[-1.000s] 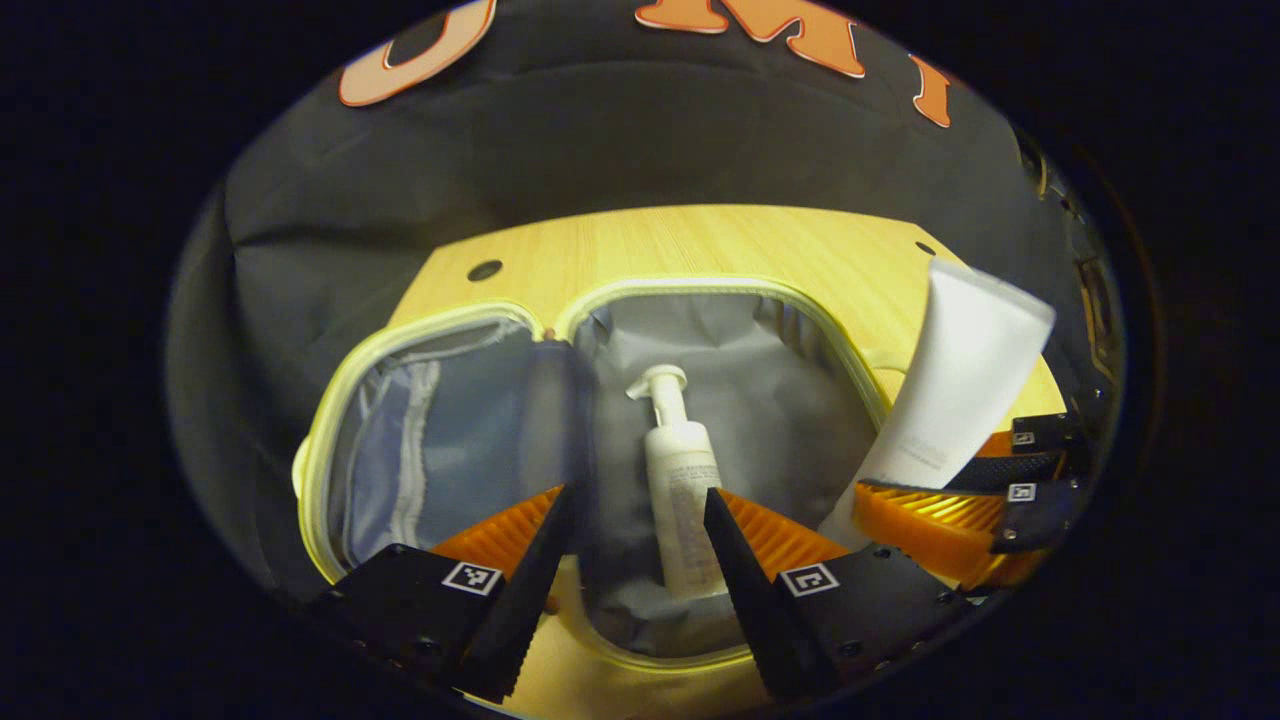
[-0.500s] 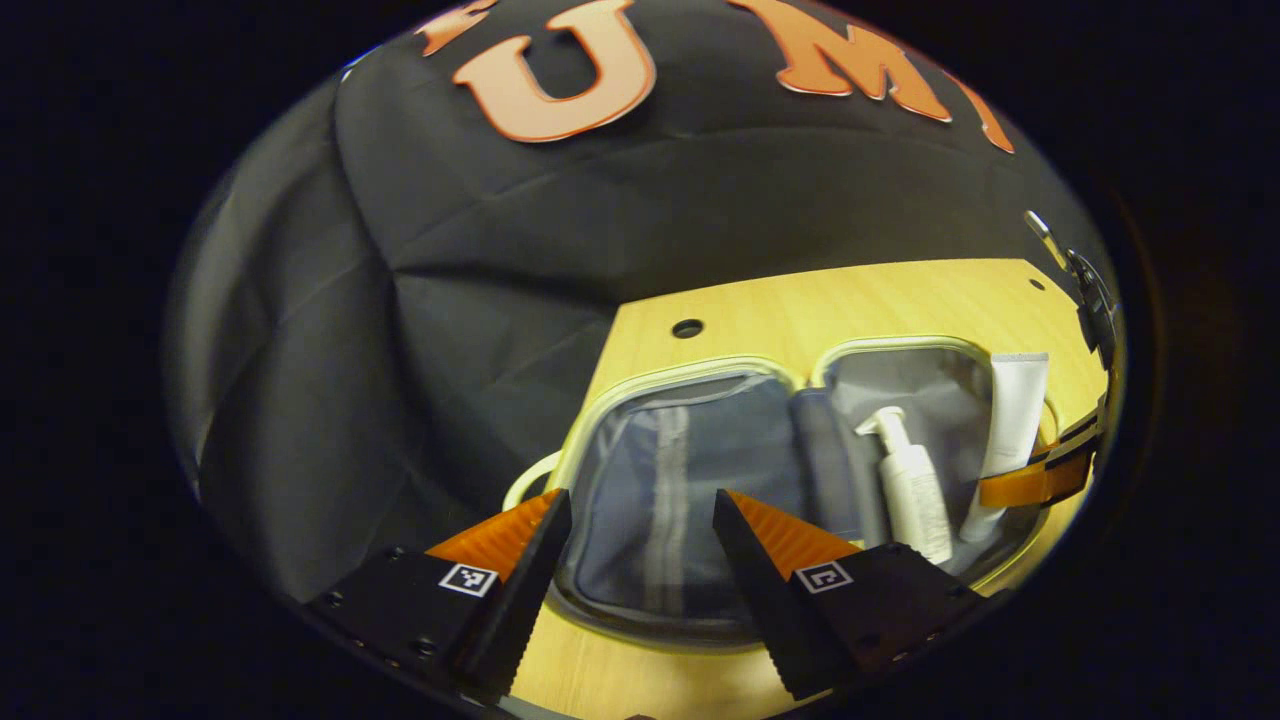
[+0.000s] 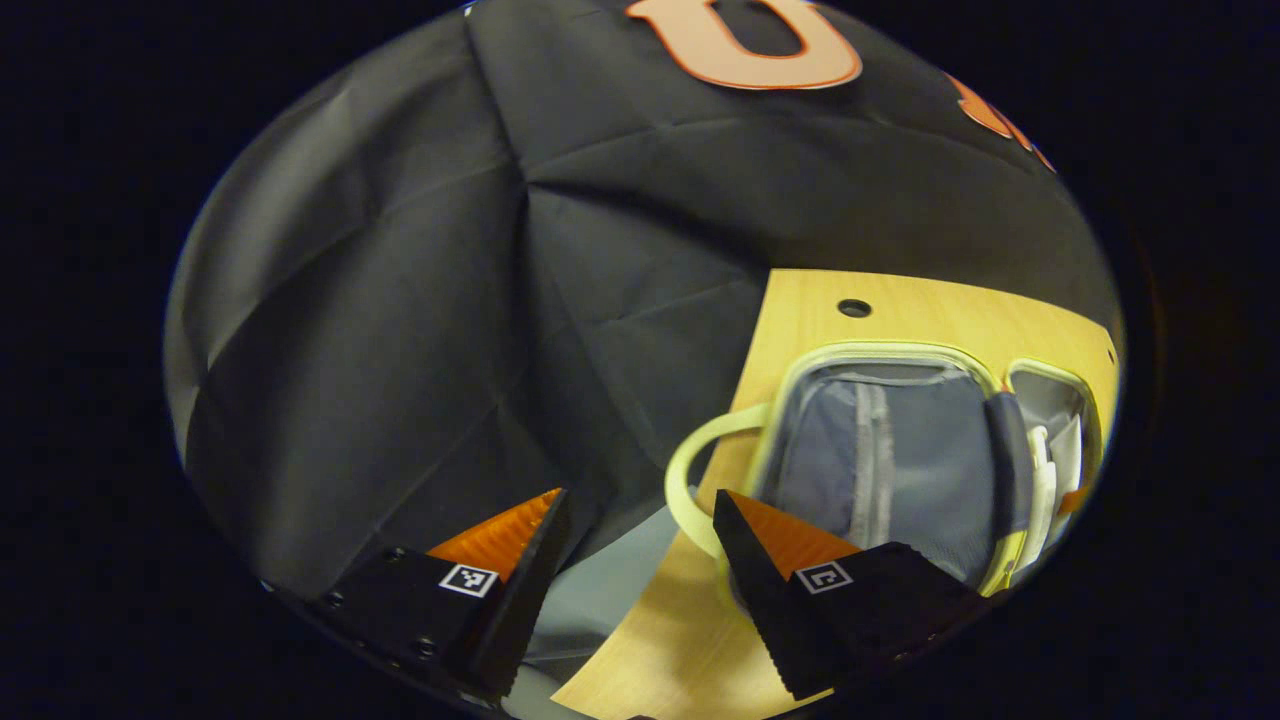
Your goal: First open the suitcase, pack the skin care products into it, and then close the suitcase.
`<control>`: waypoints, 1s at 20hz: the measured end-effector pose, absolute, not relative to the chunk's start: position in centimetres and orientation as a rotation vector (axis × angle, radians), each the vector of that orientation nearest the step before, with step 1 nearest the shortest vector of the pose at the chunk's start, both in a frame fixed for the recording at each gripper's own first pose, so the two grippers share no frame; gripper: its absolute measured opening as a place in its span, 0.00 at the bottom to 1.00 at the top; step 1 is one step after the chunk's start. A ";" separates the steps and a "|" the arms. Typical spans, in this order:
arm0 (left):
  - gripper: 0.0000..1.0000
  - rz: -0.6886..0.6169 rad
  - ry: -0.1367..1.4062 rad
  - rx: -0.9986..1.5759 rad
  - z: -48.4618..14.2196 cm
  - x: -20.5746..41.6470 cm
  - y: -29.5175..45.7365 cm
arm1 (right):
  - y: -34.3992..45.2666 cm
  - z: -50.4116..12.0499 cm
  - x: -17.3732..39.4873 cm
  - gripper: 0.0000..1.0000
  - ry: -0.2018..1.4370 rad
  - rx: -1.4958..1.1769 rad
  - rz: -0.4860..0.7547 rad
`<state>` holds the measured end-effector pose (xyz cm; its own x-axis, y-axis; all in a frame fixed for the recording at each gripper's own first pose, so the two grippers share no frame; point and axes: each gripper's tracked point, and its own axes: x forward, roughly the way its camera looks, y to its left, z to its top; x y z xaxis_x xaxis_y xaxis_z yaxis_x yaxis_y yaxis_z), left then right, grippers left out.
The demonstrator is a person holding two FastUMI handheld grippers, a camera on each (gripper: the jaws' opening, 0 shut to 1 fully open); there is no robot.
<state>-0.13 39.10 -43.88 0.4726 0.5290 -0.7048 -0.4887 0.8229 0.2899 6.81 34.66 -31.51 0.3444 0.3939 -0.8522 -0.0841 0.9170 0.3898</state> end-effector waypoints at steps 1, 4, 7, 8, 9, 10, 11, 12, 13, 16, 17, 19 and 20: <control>0.92 0.638 0.886 0.036 -44.1 -0.3 40.2 | 34.6 -31.2 6.8 0.45 1.177 0.304 0.311; 0.92 0.641 0.899 0.007 -45.3 -0.1 41.9 | 33.6 -30.1 6.9 0.54 1.151 0.327 0.269; 0.92 0.610 0.913 -0.010 -46.6 0.9 42.5 | 32.2 -28.7 7.0 0.59 1.118 0.328 0.222; 0.92 0.582 0.912 -0.029 -47.4 1.3 42.2 | 31.8 -28.2 7.0 0.61 1.105 0.326 0.215; 0.92 0.557 0.908 -0.055 -47.8 1.8 42.1 | 31.3 -27.8 6.8 0.63 1.099 0.325 0.206; 0.92 0.527 0.912 -0.089 -48.5 2.3 41.6 | 30.8 -27.4 6.7 0.63 1.091 0.324 0.201; 0.92 0.516 0.918 -0.118 -49.3 2.9 41.5 | 30.4 -26.9 6.7 0.64 1.075 0.327 0.189; 0.92 0.503 0.929 -0.153 -50.5 3.3 41.3 | 30.0 -26.1 6.9 0.66 1.047 0.335 0.181; 0.92 0.500 0.941 -0.186 -51.2 3.4 41.4 | 29.3 -25.3 7.0 0.67 1.019 0.343 0.173; 0.83 0.448 0.975 -0.284 -53.2 4.4 40.8 | 27.5 -22.4 7.7 0.75 0.926 0.354 0.152; 0.75 0.413 0.981 -0.331 -53.7 4.9 40.0 | 26.8 -21.5 8.1 0.77 0.891 0.346 0.144; 0.48 0.357 1.005 -0.418 -54.3 5.6 38.7 | 25.6 -20.0 8.7 0.84 0.829 0.318 0.134; 0.37 0.354 1.015 -0.443 -54.8 5.6 38.7 | 25.1 -19.4 8.9 0.87 0.811 0.307 0.130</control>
<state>5.60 38.74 -54.80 0.4846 0.0789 -0.8712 -0.4802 0.8565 -0.1895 8.88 25.05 -19.44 0.6838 0.2309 -0.6922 0.0023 0.9479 0.3185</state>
